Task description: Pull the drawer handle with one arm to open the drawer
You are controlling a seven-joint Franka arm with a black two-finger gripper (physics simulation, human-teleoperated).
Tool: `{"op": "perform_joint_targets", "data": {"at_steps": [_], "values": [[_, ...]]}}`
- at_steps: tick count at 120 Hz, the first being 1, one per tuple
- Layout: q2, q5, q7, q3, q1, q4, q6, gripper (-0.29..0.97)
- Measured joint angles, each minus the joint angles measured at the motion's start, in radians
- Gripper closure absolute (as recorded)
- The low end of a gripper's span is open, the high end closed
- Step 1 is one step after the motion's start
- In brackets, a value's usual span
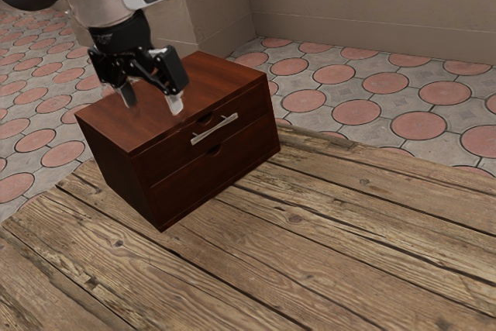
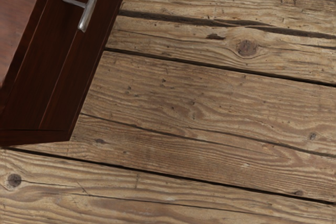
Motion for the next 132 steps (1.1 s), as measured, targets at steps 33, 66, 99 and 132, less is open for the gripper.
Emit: {"op": "perform_joint_targets", "data": {"at_steps": [33,66,99,132], "values": [[0.065,0.154,0.01,-0.049,-0.062,0.106,0.051,0.0],[0.213,0.245,0.146,-0.049,0.064,0.081,0.252,0.0],[0.259,0.264,0.234,-0.053,0.053,0.009,0.349,0.0],[0.259,0.273,0.285,-0.063,0.034,-0.102,0.429,0.0]]}}
